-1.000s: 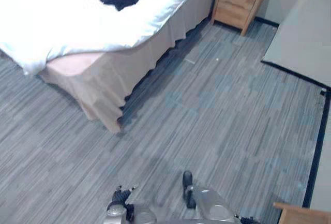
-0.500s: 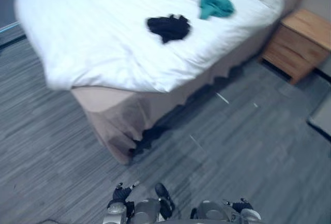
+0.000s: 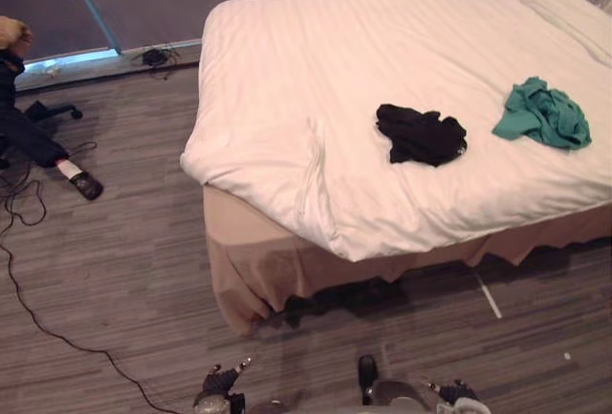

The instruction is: Tidy the bed and pick cloth on bed and put in laundry

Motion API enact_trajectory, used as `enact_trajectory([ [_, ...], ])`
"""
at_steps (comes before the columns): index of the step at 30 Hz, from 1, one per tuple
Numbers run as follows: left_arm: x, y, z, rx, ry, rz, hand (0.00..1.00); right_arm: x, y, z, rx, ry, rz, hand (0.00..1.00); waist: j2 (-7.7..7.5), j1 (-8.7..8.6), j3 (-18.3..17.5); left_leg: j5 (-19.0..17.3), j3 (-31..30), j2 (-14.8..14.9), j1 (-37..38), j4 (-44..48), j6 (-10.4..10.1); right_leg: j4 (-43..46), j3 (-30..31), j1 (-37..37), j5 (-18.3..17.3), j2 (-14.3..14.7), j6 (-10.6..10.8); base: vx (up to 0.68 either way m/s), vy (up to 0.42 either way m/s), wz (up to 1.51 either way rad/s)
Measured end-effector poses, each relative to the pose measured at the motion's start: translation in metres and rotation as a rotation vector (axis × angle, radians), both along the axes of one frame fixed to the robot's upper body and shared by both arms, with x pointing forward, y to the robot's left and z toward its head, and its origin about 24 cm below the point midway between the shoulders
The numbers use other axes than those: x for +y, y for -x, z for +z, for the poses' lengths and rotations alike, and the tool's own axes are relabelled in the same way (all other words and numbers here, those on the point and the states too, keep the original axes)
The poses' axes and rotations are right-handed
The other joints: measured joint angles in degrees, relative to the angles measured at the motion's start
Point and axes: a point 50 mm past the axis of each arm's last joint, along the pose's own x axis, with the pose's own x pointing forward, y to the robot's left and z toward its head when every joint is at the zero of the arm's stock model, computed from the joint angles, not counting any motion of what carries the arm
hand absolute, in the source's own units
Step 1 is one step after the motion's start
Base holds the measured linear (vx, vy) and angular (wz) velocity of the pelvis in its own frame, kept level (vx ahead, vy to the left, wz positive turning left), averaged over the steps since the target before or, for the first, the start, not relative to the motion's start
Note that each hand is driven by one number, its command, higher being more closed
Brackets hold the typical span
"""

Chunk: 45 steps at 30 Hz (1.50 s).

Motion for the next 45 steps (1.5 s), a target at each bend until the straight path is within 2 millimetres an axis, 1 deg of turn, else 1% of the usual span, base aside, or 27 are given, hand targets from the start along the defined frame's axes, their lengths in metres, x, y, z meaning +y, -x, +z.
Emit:
enact_trajectory([
  [1, 0.003, -0.006, 0.004, -0.035, -0.01, 0.014, 0.0, 0.0, 0.002, 0.0, 0.003, 0.002, -0.001, 0.0, -0.22, 0.11, -0.13, 0.03, 0.0, 0.01, -0.11, -0.14, -0.06, -0.47, -0.12, 0.13, 0.32, 0.0, -0.05, -0.03, -0.002, 0.13],
  [3, 0.025, -0.036, 0.032, -0.212, -0.116, 0.058, 0.0, 0.001, 0.006, 0.0, -0.001, 0.009, 0.002, 0.0, -0.78, 0.22, -0.48, -0.03, 0.14, -0.09, -0.28, -0.66, -0.18, -2.37, -0.35, 0.74, 1.66, -0.19, 0.05, -0.05, 0.012, 0.06],
  [4, 0.035, -0.044, 0.042, -0.263, -0.157, 0.07, 0.0, 0.001, 0.007, 0.001, -0.005, 0.013, 0.01, 0.0, -0.89, 0.23, -0.63, -0.1, 0.38, -0.11, -0.35, -0.65, -0.29, -2.74, -0.26, 0.75, 2.0, -0.22, 0.01, -0.07, 0.019, -0.09],
  [5, 0.064, -0.06, 0.071, -0.39, -0.282, 0.099, 0.0, 0.003, 0.011, 0.001, -0.014, 0.019, 0.024, 0.0, -1.02, 0.18, -1.01, -0.12, 0.92, -0.16, -0.66, -0.55, -0.31, -3.85, -0.21, 0.76, 2.86, -0.27, 0.05, -0.05, 0.012, -0.12],
  [6, 0.071, -0.063, 0.078, -0.418, -0.309, 0.109, 0.0, 0.003, 0.013, 0.001, -0.014, 0.02, 0.028, 0.0, -0.97, 0.18, -1.06, -0.12, 1.08, -0.13, -0.73, -0.54, -0.32, -4.17, -0.21, 0.78, 3.07, -0.28, 0.02, -0.07, -0.003, -0.17],
  [7, 0.098, -0.076, 0.112, -0.551, -0.428, 0.167, 0.0, 0.004, 0.019, 0.002, -0.015, 0.027, 0.034, 0.0, -1.16, 0.14, -1.38, -0.13, 1.47, -0.06, -0.87, -0.41, -0.34, -5.31, -0.08, 1.05, 3.9, -0.27, -0.18, -0.05, -0.012, -0.09],
  [9, 0.114, -0.088, 0.142, -0.666, -0.51, 0.197, 0.0, 0.003, 0.03, 0.001, 0.006, 0.029, 0.035, 0.0, -0.78, 0.17, -1.5, -0.17, 1.52, -0.06, -0.91, -0.22, -0.4, -5.63, -0.19, 1.28, 4.11, -0.28, -0.15, -0.05, -0.01, -0.02],
  [10, 0.119, -0.097, 0.163, -0.753, -0.548, 0.205, 0.0, 0.002, 0.038, 0.001, 0.021, 0.034, 0.03, 0.0, -0.23, 0.19, -1.94, -0.22, 1.52, -0.05, -0.99, -0.13, -0.47, -5.65, -0.3, 1.28, 4.11, -0.27, -0.15, -0.05, -0.002, 0.04],
  [11, 0.12, -0.106, 0.18, -0.823, -0.568, 0.197, 0.0, 0.0, 0.044, 0.002, 0.031, 0.04, 0.027, 0.0, 0.09, 0.18, -2.38, -0.27, 1.52, -0.04, -1.09, -0.15, -0.55, -5.76, -0.41, 1.29, 4.1, -0.29, -0.14, -0.06, 0.001, 0.03],
  [13, 0.118, -0.117, 0.195, -0.885, -0.58, 0.18, 0.0, -0.003, 0.047, 0.003, 0.033, 0.048, 0.028, 0.0, 0.89, 0.04, -2.53, -0.36, 1.64, -0.01, -1.35, -0.12, -0.66, -5.85, -0.42, 1.09, 4.07, -0.33, -0.08, -0.05, 0.002, -0.01],
  [14, 0.113, -0.131, 0.209, -0.946, -0.579, 0.158, 0.0, -0.006, 0.047, 0.003, 0.032, 0.053, 0.031, 0.0, 1.4, -0.06, -2.81, -0.35, 1.98, 0.01, -2.38, -0.01, -0.66, -5.84, -0.32, 0.04, 4.18, -0.38, 0.0, -0.05, -0.002, -0.03],
  [16, 0.105, -0.15, 0.229, -1.025, -0.58, 0.141, 0.0, -0.006, 0.042, 0.004, 0.018, 0.053, 0.03, 0.0, 1.37, -0.02, -2.64, -0.3, 2.96, 0.24, -4.73, 0.87, -0.75, -5.73, -0.11, -2.07, 4.87, -0.44, -0.1, -0.06, -0.02, -0.05],
  [19, 0.089, -0.182, 0.271, -1.172, -0.591, 0.072, 0.0, -0.005, 0.021, 0.008, -0.054, 0.053, 0.023, 0.0, 0.2, -0.2, -0.95, 0.21, 4.07, 0.36, -9.65, 2.8, -1.48, -5.62, 0.68, -6.51, 6.79, -0.71, -0.72, -0.08, -0.037, -0.12],
  [20, 0.079, -0.198, 0.301, -1.265, -0.612, 0.035, 0.0, -0.005, 0.004, 0.011, -0.108, 0.055, 0.03, 0.0, -0.8, -0.28, 0.86, 0.3, 5.08, 0.37, -12.15, 3.94, -1.6, -5.61, 1.5, -9.01, 7.78, -0.86, -0.77, -0.11, -0.037, -0.22],
  [22, 0.072, -0.209, 0.331, -1.344, -0.656, -0.005, 0.0, -0.004, -0.014, 0.017, -0.17, 0.065, 0.024, 0.0, -1.61, -0.76, 2.12, 0.31, 6.26, 0.61, -14.94, 4.82, -1.63, -5.61, 2.76, -11.97, 8.64, -1.01, -0.52, -0.11, -0.033, -0.25],
  [23, 0.068, -0.217, 0.357, -1.398, -0.719, -0.039, 0.0, -0.004, -0.029, 0.022, -0.224, 0.077, 0.026, 0.0, -2.02, -1.64, 3.4, 0.29, 6.86, 0.57, -17.56, 5.76, -1.66, -5.6, 3.43, -14.54, 9.15, -1.18, -0.09, -0.1, -0.028, -0.24],
  [25, 0.065, -0.227, 0.381, -1.424, -0.786, -0.067, 0.0, -0.002, -0.041, 0.028, -0.279, 0.086, 0.026, 0.0, -2.24, -1.85, 5.21, 0.32, 8.15, 0.57, -19.39, 6.44, -1.66, -5.6, 4.69, -16.82, 10.04, -1.12, -0.23, -0.06, -0.007, -0.29],
  [27, 0.059, -0.24, 0.42, -1.454, -0.879, -0.107, 0.0, 0.0, -0.056, 0.034, -0.337, 0.094, 0.033, 0.0, -2.41, -2.14, 8.5, 0.34, 9.28, 0.58, -22.43, 7.53, -1.65, -5.59, 6.25, -20.15, 11.3, -1.12, 0.1, -0.05, 0.009, -0.26],
  [29, 0.055, -0.25, 0.443, -1.442, -0.947, -0.134, 0.0, 0.003, -0.067, 0.039, -0.381, 0.096, 0.029, 0.0, -2.38, -2.99, 10.38, 0.34, 9.41, 0.62, -24.97, 8.28, -1.64, -5.58, 6.72, -22.46, 12.12, -1.15, 0.1, -0.05, 0.021, -0.06],
  [31, 0.055, -0.257, 0.452, -1.402, -0.978, -0.155, 0.0, 0.008, -0.074, 0.041, -0.404, 0.092, 0.034, 0.0, -2.65, -3.69, 11.8, 0.34, 10.03, 0.7, -26.36, 8.59, -1.64, -5.58, 7.46, -24.09, 12.45, -1.06, 0.52, -0.06, 0.048, -0.12],
  [32, 0.055, -0.263, 0.452, -1.362, -0.994, -0.174, 1.0, 0.01, -0.076, 0.043, -0.417, 0.089, 0.03, 0.0, -2.84, -3.97, 12.26, 0.29, 10.71, 0.7, -27.16, 8.73, -1.59, -5.58, 7.96, -25.14, 12.53, -1.03, 0.63, -0.05, 0.064, -0.19],
  [34, 0.058, -0.27, 0.447, -1.283, -1.018, -0.202, 1.0, 0.011, -0.082, 0.046, -0.439, 0.092, 0.015, 0.0, -3.09, -4.86, 13.6, 0.01, 11.16, 0.78, -28.04, 9.38, -1.23, -5.58, 8.81, -25.93, 12.75, -0.98, 0.96, -0.03, 0.067, -0.14],
  [36, 0.061, -0.275, 0.436, -1.197, -1.033, -0.244, 1.0, 0.011, -0.084, 0.048, -0.459, 0.096, 0.006, 0.0, -3.3, -4.95, 14.92, -0.44, 11.87, 0.89, -28.07, 9.87, -1.01, -5.58, 9.39, -26.12, 12.78, -0.89, 1.02, -0.02, 0.055, -0.13],
  [38, 0.064, -0.278, 0.427, -1.14, -1.041, -0.263, 1.0, 0.012, -0.086, 0.048, -0.466, 0.093, 0.004, 0.0, -3.28, -4.84, 15.06, -0.62, 12.11, 0.97, -28.45, 10.51, -0.93, -5.57, 9.69, -26.47, 12.88, -0.89, 1.2, -0.02, 0.037, -0.03],
  [42, 0.068, -0.278, 0.425, -1.109, -1.043, -0.279, 1.0, 0.008, -0.092, 0.055, -0.506, 0.107, 0.005, 0.0, -3.29, -4.5, 15.06, -0.66, 12.16, 1.04, -27.7, 10.82, -0.83, -5.57, 10.44, -26.03, 13.72, -1.01, 2.56, -0.03, 0.043, 0.01],
  [44, 0.066, -0.281, 0.414, -1.086, -1.016, -0.303, 1.0, 0.002, -0.094, 0.058, -0.524, 0.116, -0.003, 0.0, -3.29, -3.8, 15.06, -0.98, 12.14, 1.12, -27.08, 11.49, -0.42, -5.57, 10.4, -25.0, 13.71, -1.12, 2.57, -0.04, 0.028, -0.02],
  [45, 0.067, -0.281, 0.401, -1.059, -0.996, -0.322, 1.0, -0.002, -0.096, 0.062, -0.534, 0.129, -0.001, 0.0, -3.28, -3.58, 15.06, -1.35, 12.19, 1.21, -25.87, 11.52, -0.33, -5.57, 10.36, -23.62, 13.28, -1.1, 3.11, -0.03, 0.016, -0.07],
])
